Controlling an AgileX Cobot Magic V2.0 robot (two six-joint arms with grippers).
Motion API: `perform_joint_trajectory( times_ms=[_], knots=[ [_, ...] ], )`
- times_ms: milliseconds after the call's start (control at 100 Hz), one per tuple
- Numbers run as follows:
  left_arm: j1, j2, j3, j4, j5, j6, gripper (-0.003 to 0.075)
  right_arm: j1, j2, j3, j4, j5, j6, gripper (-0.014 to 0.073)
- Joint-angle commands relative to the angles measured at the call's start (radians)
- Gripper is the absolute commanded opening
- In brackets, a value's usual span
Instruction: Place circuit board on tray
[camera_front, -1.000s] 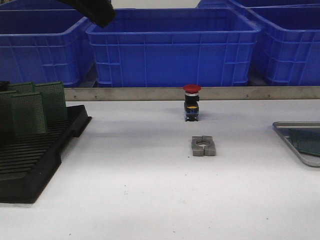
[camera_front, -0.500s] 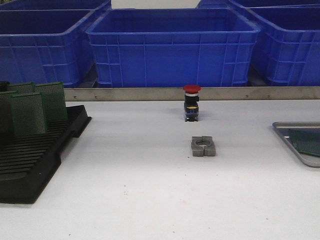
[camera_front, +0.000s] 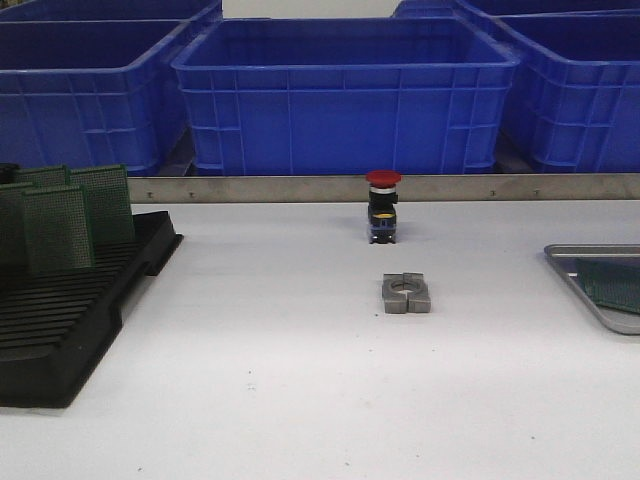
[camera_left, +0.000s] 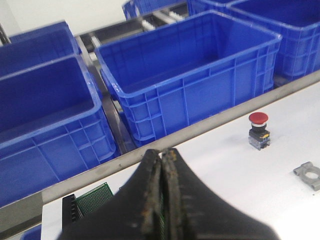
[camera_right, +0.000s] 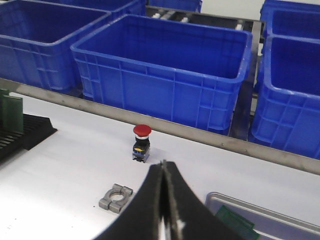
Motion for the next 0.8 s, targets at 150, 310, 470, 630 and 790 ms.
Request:
perform_joint_trajectory(
  times_ms=[150, 310, 470, 630, 790],
  knots=[
    [0.002, -0.265, 0.138, -0.077, -0.080, -0.013, -0.0020, 0.002, -0.129, 0.020, 0.024, 0.055, -0.010, -0.0060],
    [0.002, -0.372, 0.205, -0.081, -0.125, -0.013, -0.0020, 0.002, -0.138, 0.021, 0.024, 0.068, -0.010, -0.0060],
    [0.002, -0.397, 0.216, -0.081, -0.118, -0.013, -0.0020, 0.002, -0.138, 0.021, 0.024, 0.068, -0.010, -0.0060],
    [0.002, -0.397, 0.220, -0.081, -0.118, -0.013, -0.0020, 0.002, -0.138, 0.021, 0.024, 0.068, -0.010, -0.0060],
    [0.002, -0.397, 0.220, -0.081, -0.118, -0.013, -0.0020, 0.002, -0.138, 0.021, 0.024, 0.068, -0.010, -0.0060]
  ],
)
